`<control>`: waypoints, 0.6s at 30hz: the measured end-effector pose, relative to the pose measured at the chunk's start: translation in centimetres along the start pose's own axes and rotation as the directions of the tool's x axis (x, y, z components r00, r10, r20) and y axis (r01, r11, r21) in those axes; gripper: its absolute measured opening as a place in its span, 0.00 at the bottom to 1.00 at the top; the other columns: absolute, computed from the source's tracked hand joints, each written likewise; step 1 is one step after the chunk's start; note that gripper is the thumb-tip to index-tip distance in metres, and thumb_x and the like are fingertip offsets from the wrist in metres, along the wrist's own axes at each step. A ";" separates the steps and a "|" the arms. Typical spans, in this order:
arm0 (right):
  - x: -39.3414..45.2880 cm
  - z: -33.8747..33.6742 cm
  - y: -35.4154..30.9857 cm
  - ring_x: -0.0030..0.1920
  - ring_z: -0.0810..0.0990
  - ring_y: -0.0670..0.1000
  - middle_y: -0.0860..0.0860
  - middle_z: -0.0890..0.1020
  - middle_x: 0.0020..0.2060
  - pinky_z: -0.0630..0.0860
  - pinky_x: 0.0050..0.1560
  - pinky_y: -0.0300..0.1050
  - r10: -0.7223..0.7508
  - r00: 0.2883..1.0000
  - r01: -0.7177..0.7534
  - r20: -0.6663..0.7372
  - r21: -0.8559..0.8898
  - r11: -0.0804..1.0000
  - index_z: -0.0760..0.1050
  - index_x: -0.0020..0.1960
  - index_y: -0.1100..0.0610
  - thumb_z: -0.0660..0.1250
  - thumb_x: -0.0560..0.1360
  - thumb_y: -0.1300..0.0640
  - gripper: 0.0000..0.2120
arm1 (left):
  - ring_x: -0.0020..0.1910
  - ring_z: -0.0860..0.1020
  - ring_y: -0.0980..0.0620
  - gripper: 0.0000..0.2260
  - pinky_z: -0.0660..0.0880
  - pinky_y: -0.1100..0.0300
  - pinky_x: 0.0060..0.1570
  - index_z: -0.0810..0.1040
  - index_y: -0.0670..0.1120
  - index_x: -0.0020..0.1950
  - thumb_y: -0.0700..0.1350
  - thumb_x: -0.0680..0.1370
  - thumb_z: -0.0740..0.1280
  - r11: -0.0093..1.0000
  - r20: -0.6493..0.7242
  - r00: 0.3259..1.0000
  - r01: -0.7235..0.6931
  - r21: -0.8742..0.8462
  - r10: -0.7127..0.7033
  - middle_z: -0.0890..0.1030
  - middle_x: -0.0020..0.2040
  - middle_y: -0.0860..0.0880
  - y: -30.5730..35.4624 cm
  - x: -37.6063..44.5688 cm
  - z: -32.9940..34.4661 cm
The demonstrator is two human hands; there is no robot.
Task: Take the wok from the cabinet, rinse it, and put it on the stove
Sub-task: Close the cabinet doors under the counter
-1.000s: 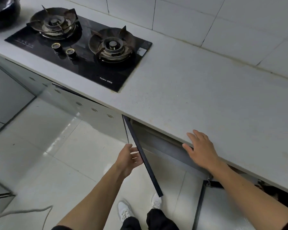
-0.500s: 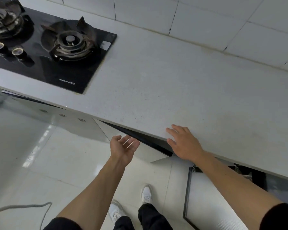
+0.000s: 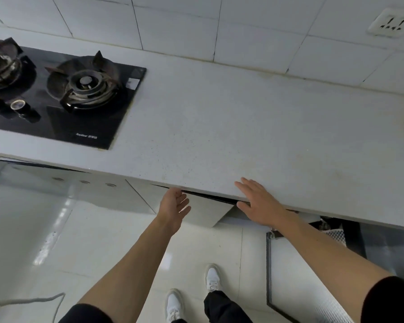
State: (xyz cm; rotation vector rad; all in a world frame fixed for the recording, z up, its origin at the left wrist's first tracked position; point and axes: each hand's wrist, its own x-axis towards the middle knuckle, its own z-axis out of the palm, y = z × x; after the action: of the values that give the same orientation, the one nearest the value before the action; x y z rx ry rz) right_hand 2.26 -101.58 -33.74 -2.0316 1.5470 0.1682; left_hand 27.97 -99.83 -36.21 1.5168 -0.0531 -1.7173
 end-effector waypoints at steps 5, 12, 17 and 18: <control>-6.9 -1.9 0.7 0.77 0.51 0.51 0.50 0.55 0.78 0.53 0.76 0.52 0.171 0.962 -0.155 -0.214 0.093 0.984 0.55 0.78 0.52 0.57 0.81 0.46 0.28 | 0.41 0.71 0.47 0.05 0.71 0.55 0.43 0.74 0.44 0.44 0.43 0.77 0.63 0.798 0.104 0.989 -0.145 0.584 0.103 0.72 0.41 0.45 1.6 -3.1 3.2; -19.9 -0.1 3.3 0.76 0.55 0.52 0.53 0.61 0.75 0.58 0.74 0.53 0.439 0.831 -0.382 -0.341 0.224 0.897 0.60 0.76 0.55 0.58 0.80 0.46 0.27 | 0.65 0.72 0.43 0.20 0.68 0.55 0.61 0.70 0.43 0.71 0.49 0.81 0.59 -0.068 0.580 0.782 -0.581 0.811 0.230 0.74 0.68 0.45 -2.5 -7.9 8.7; -27.1 2.6 6.2 0.75 0.56 0.54 0.54 0.61 0.75 0.58 0.73 0.54 0.579 0.735 -0.506 -0.352 0.283 0.815 0.59 0.76 0.55 0.56 0.80 0.44 0.28 | 0.43 0.75 0.42 0.09 0.73 0.52 0.41 0.72 0.43 0.43 0.48 0.77 0.60 -0.352 0.752 0.643 -0.677 0.646 0.145 0.77 0.43 0.43 -6.4 -11.1 11.7; -28.2 3.2 7.0 0.76 0.56 0.54 0.54 0.60 0.76 0.58 0.74 0.54 0.607 0.717 -0.526 -0.344 0.305 0.794 0.59 0.76 0.55 0.56 0.80 0.44 0.28 | 0.43 0.75 0.42 0.09 0.72 0.53 0.41 0.71 0.44 0.41 0.48 0.77 0.60 -0.399 0.778 0.615 -0.685 0.609 0.131 0.77 0.43 0.43 -7.1 -11.4 12.2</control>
State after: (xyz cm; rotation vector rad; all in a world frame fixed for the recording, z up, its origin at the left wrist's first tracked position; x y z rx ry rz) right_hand -12.51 -77.31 -26.84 -1.4336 2.3485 -0.2042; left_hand 13.13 -94.15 -27.46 1.4667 -2.5526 -0.8787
